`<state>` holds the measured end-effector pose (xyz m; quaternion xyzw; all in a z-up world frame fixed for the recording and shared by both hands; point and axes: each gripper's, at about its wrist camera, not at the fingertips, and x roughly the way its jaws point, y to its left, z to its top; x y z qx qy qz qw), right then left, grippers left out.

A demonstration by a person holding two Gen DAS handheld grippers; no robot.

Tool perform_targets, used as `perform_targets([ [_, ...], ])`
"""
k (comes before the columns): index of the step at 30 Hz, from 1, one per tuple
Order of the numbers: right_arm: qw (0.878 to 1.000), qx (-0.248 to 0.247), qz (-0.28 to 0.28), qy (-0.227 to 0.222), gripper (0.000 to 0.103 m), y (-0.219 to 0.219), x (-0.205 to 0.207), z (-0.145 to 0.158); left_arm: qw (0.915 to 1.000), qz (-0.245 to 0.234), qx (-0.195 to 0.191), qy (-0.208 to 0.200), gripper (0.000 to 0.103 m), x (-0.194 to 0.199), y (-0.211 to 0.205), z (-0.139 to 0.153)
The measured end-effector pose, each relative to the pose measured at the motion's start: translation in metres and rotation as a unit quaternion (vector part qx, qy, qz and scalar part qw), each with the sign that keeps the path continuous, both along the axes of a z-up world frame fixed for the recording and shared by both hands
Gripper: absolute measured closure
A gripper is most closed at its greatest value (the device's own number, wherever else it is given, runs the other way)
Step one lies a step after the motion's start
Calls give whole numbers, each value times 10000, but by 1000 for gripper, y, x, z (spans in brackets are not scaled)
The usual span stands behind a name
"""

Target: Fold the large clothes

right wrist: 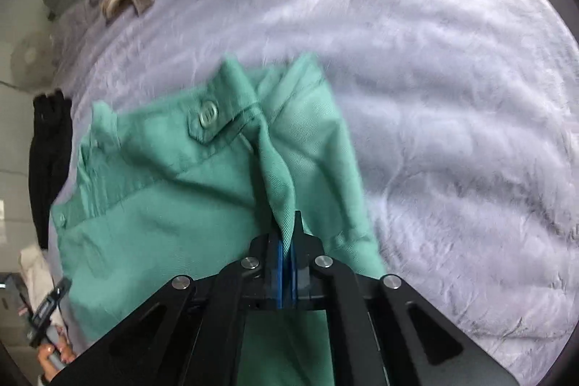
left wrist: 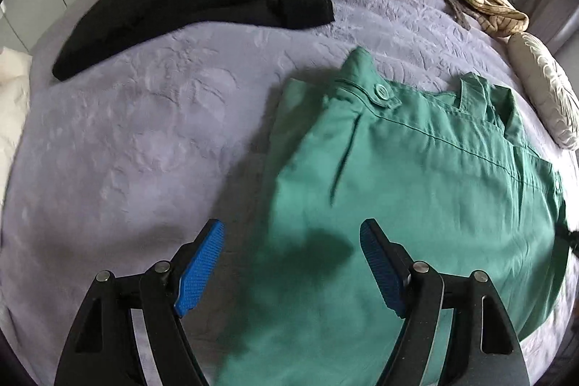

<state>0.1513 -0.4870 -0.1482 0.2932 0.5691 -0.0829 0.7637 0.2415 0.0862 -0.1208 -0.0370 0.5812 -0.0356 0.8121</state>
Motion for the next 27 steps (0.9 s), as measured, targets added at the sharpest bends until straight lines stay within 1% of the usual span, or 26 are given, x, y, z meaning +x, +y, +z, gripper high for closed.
perform_targets([
  [2, 9996, 17, -245, 126, 91, -13, -2, -1, 10000, -17, 4, 32, 25, -3, 10, 3],
  [3, 9988, 96, -446, 151, 76, -20, -7, 0, 10000, 6, -18, 66, 25, -4, 16, 5],
  [4, 9982, 160, -565, 105, 72, -24, -13, 4, 9999, 22, -84, 101, 25, -8, 23, 6],
  [5, 9979, 184, -612, 68, 70, -25, -21, 11, 9998, 19, -160, 141, 25, -10, 29, 6],
  [6, 9979, 241, -604, 16, 66, -23, -23, 16, 9994, -11, -282, 204, 25, -15, 36, 6],
  [7, 9976, 400, -566, -88, 60, -18, -33, 23, 9989, -65, -383, 262, 25, -20, 41, 4],
  [8, 9955, 752, -514, -276, 54, -10, -47, 29, 9985, -115, -437, 300, 25, -24, 41, 4],
  [9, 9928, 1041, -444, -381, 44, 1, -59, 33, 9977, -219, -515, 376, 25, -30, 43, 1],
  [10, 9900, 1302, -350, -424, 41, 13, -69, 34, 9969, -310, -574, 441, 25, -34, 44, -2],
  [12, 9829, 1808, -138, -335, 41, 42, -95, 27, 9953, -435, -675, 537, 25, -41, 42, -7],
  [14, 9757, 2183, -117, -106, 41, 68, -116, 13, 9929, -566, -828, 638, 25, -47, 39, -14],
  [15, 9711, 2377, -188, 32, 41, 79, -128, 2, 9919, -592, -895, 678, 25, -49, 38, -16],
  [16, 9685, 2470, -295, 110, 41, 85, -135, -5, 9906, -605, -990, 727, 25, -51, 37, -19],
  [18, 9652, 2515, -698, 171, 41, 90, -149, -19, 9886, -612, -1149, 753, 27, -53, 36, -23],
  [19, 9627, 2530, -951, 144, 41, 86, -153, -24, 9877, -632, -1234, 729, 42, -54, 34, -23],
  [20, 9597, 2553, -1171, 94, 41, 86, -155, -27, 9873, -645, -1258, 724, 60, -54, 34, -23],
  [21, 9559, 2540, -1476, 33, 41, 79, -159, -31, 9878, -650, -1229, 708, 73, -55, 33, -23],
  [22, 9530, 2524, -1677, 12, 41, 72, -159, -34, 9861, -688, -1334, 717, 94, -56, 34, -22],
  [23, 9478, 2577, -1877, 6, 41, 64, -159, -38, 9847, -671, -1453, 695, 94, -57, 36, -19],
  [24, 9462, 2567, -1971, 46, 64, 59, -158, -40, 9840, -673, -1518, 641, 94, -58, 36, -15],
  [25, 9468, 2547, -1964, 73, 93, 56, -157, -38, 9824, -746, -1638, 510, 94, -64, 39, -4],
  [26, 9468, 2547, -1964, 73, 93, 56, -157, -38, 9818, -791, -1673, 438, 94, -66, 40, 2],
  [27, 9507, 2499, -1838, 24, 93, 58, -155, -33, 9813, -844, -1691, 366, 94, -72, 42, 8],
])
